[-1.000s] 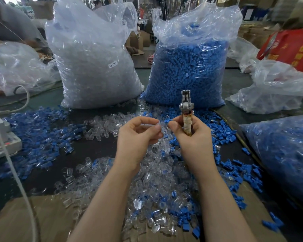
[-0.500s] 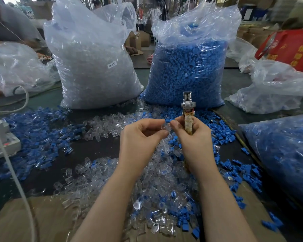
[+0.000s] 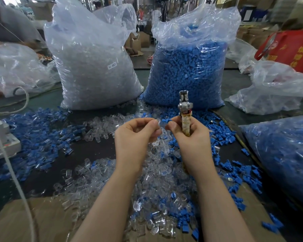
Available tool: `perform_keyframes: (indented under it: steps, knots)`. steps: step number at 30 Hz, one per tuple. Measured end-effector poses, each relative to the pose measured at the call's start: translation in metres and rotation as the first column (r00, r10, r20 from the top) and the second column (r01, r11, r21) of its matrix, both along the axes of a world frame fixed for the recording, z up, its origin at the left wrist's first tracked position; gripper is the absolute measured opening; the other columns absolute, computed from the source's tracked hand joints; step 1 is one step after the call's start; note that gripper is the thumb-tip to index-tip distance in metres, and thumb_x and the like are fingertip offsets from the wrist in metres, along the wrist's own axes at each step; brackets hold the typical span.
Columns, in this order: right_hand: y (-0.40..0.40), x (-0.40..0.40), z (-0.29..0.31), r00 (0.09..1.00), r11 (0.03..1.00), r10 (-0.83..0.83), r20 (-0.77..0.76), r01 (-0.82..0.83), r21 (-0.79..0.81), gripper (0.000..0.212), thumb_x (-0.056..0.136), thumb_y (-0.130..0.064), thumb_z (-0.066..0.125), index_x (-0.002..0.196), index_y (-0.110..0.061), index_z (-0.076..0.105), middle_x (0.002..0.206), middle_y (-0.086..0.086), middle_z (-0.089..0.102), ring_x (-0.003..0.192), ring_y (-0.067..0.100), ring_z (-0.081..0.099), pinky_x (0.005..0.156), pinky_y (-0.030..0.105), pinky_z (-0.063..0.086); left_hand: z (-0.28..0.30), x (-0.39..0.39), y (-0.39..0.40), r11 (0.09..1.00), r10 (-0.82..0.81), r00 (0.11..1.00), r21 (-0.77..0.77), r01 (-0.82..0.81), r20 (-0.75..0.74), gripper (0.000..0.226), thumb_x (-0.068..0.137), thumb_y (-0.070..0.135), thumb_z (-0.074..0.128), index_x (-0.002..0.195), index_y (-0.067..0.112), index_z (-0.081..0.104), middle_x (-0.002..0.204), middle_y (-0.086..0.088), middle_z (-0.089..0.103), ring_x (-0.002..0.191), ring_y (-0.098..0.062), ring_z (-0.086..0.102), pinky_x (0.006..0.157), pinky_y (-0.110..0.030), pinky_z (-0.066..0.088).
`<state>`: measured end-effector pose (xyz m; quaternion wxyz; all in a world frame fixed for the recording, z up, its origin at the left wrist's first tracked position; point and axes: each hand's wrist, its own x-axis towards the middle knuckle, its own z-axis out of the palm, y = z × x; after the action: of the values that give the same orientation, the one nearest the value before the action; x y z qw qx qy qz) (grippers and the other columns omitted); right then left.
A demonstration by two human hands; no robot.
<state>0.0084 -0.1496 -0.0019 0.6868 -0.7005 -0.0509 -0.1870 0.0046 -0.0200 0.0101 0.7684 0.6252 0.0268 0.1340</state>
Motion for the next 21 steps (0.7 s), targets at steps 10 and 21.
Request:
perform_keyframes:
  steps: [10,21]
  knots:
    - [0.0049,0.0017,-0.0058,0.992,0.972,-0.126,0.024,0.128,-0.199,0.012,0.090,-0.025,0.071,0.083,-0.020,0.062,0.070,-0.004,0.064,0.066,0.014,0.058,0.064,0.044,0.051,0.0001,-0.0017,-0.0034,0.985,0.042,0.997,0.163,-0.052,0.068,0.011,0.080,0.006,0.077,0.080,0.016,0.076,0.072,0.000,0.075,0.070,-0.015,0.074,0.066,-0.023,0.058]
    - [0.0056,0.0010,-0.0038,0.994,0.976,-0.108,-0.021,0.102,-0.194,0.010,0.091,-0.021,0.068,0.082,-0.019,0.063,0.071,0.005,0.065,0.070,0.029,0.060,0.064,0.053,0.052,-0.0037,-0.0046,-0.0075,0.906,0.071,0.970,0.392,-0.161,0.234,0.013,0.080,0.010,0.079,0.085,0.021,0.078,0.076,0.013,0.075,0.073,-0.002,0.071,0.070,-0.022,0.058]
